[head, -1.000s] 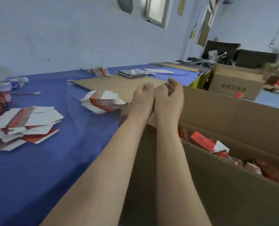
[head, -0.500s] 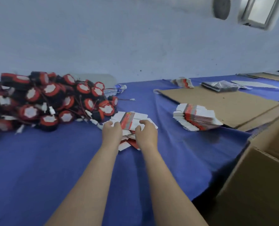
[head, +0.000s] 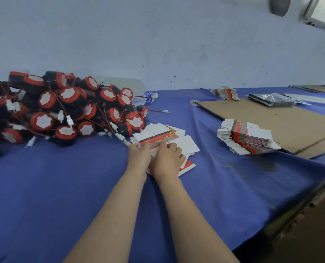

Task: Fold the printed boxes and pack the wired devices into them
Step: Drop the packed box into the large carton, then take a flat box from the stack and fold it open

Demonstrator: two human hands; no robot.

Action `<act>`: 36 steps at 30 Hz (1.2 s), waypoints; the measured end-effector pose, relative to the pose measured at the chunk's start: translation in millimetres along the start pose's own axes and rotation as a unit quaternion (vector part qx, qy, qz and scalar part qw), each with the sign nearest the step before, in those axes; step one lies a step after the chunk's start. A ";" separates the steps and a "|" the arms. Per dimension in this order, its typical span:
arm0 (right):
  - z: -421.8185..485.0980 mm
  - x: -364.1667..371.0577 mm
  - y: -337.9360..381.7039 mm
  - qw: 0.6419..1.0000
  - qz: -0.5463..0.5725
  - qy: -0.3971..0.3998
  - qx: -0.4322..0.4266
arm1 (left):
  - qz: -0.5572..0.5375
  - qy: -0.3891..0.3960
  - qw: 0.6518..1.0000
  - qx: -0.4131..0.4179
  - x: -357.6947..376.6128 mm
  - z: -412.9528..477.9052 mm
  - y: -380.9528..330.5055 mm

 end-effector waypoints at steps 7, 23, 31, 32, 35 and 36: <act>-10.1 -28.8 -5.7 0.962 0.266 0.050 0.031 | -0.023 -0.008 0.998 0.052 -13.5 -2.7 -16.4; -59.1 -25.3 148.0 0.822 0.546 0.041 -0.153 | 0.047 -0.186 0.935 0.298 -189.2 -37.9 -76.7; -96.6 32.1 164.9 0.833 0.525 0.077 -0.157 | 0.046 -0.307 0.888 0.339 -229.5 -42.3 -56.3; -96.5 31.7 165.0 0.835 0.521 0.070 -0.162 | 0.054 -0.310 0.886 0.341 -230.3 -40.8 -52.4; -98.0 30.0 165.1 0.836 0.517 0.056 -0.174 | 0.114 -0.319 0.871 0.356 -229.4 -39.3 -46.5; -99.0 30.8 165.6 0.836 0.515 0.053 -0.182 | 0.137 -0.314 0.868 0.360 -227.7 -39.2 -44.8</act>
Point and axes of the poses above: each hand's wrist, its own z-axis towards the middle knuckle, its own x-axis out of the palm, y = z × x, the point moved 3 cm from there along z, towards the middle knuckle, and after that the axes turned 4 degrees about -z, right-handed, at the moved point
